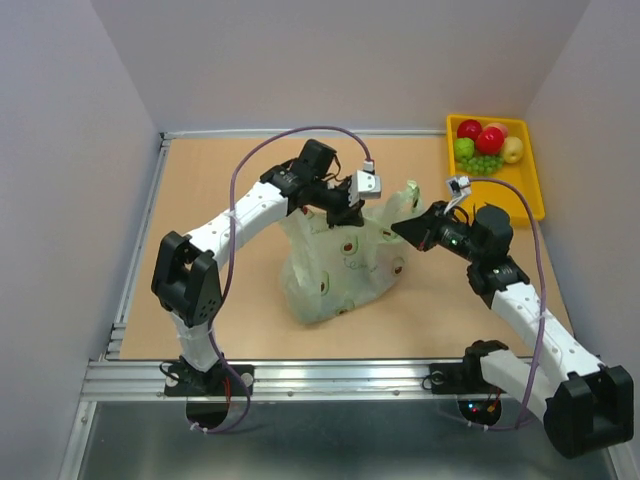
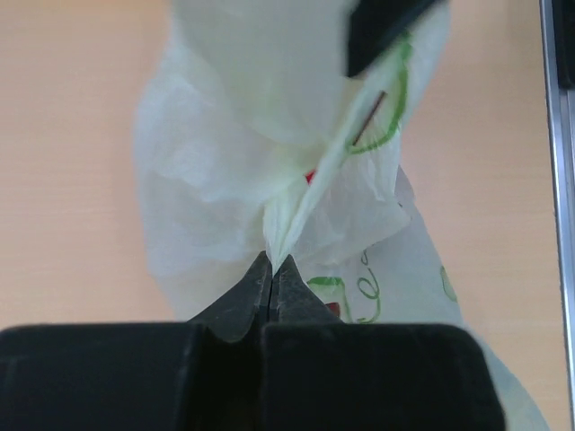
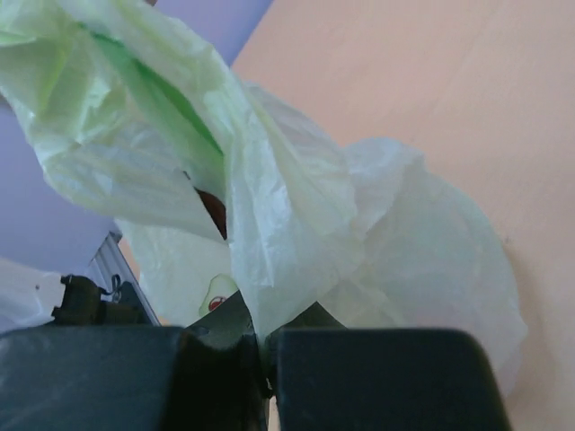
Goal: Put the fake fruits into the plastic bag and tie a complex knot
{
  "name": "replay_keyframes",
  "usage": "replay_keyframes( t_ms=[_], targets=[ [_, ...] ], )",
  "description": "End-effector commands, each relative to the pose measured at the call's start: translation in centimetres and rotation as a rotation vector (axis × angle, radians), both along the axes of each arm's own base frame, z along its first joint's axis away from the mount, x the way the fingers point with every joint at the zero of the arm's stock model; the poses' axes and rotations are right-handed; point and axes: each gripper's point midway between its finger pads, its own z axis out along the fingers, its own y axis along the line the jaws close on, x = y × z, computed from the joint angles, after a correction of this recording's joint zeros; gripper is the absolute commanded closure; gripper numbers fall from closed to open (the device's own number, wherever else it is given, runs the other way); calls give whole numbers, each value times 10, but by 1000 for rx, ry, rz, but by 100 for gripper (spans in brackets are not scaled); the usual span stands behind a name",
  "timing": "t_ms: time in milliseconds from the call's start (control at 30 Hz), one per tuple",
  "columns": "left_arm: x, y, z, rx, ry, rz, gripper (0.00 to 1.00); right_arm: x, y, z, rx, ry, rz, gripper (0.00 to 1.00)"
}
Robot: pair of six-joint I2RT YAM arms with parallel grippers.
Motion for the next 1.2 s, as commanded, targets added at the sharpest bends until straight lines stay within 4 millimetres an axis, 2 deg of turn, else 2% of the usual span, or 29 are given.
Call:
replay_keyframes(
  t_ms=[0,33,167,267,333,367,400,433,467,500,533,600,633,700,733,767,800,833,867,900,933,1000,1033,1067,1133,1167],
  targets=[
    [33,8,29,-25,-77,4,100,-25,7,29,14,-176,111,100],
    [40,5,41,-41,-104,6,100,-31,9,31,26,-183,135,100],
    [50,-7,51,-66,-100,-15,100,-49,15,40,61,-208,210,100],
    [45,-10,52,-71,-63,-42,100,-60,18,33,78,-183,260,100],
    [36,-8,42,-63,-13,-48,100,-55,16,29,48,-200,242,100],
    [29,-6,43,-75,-1,-62,100,-53,15,25,15,-226,241,100],
    [22,-3,30,-66,30,-67,100,-49,15,25,-2,-243,237,100],
    [17,-1,27,-71,42,-64,100,-48,14,26,-16,-264,238,100],
    [11,1,34,-89,38,-66,100,-45,16,24,-40,-284,255,100],
    [4,4,23,-84,64,-64,100,-43,17,27,-51,-303,272,100],
    [-3,6,28,-100,63,-74,100,-44,21,22,-59,-297,316,100],
    [-11,8,26,-106,73,-84,100,-42,23,21,-105,-360,365,99],
    [-15,11,18,-95,98,-78,100,-39,24,25,-123,-386,375,100],
    [-20,13,18,-102,109,-64,100,-23,20,18,-193,-397,344,99],
    [-20,14,24,-113,102,-51,100,-17,19,27,-210,-418,329,97],
    [-20,14,25,-119,104,-36,100,-14,16,26,-227,-401,312,92],
    [-15,12,30,-137,85,-21,100,-11,14,30,-233,-392,282,75],
    [-15,12,31,-142,91,-8,100,-1,6,34,-246,-369,203,63],
    [-15,12,35,-149,106,19,100,-2,2,45,-223,-327,155,51],
    [-13,10,38,-157,104,37,100,1,-1,45,-219,-293,122,42],
    [-10,8,41,-171,91,49,100,0,-7,55,-210,-291,65,24],
    [-8,6,48,-191,112,83,100,-7,-13,63,-165,-238,13,5],
    [-7,4,52,-205,102,82,100,-13,-16,73,-141,-248,-18,0],
    [-9,1,53,-210,106,79,100,-9,-22,76,-131,-237,-72,0],
    [-11,-5,57,-220,104,83,100,-3,-32,75,-101,-170,-161,0],
    [-13,-8,57,-222,105,80,100,0,-34,68,-84,-109,-188,0]
  ],
)
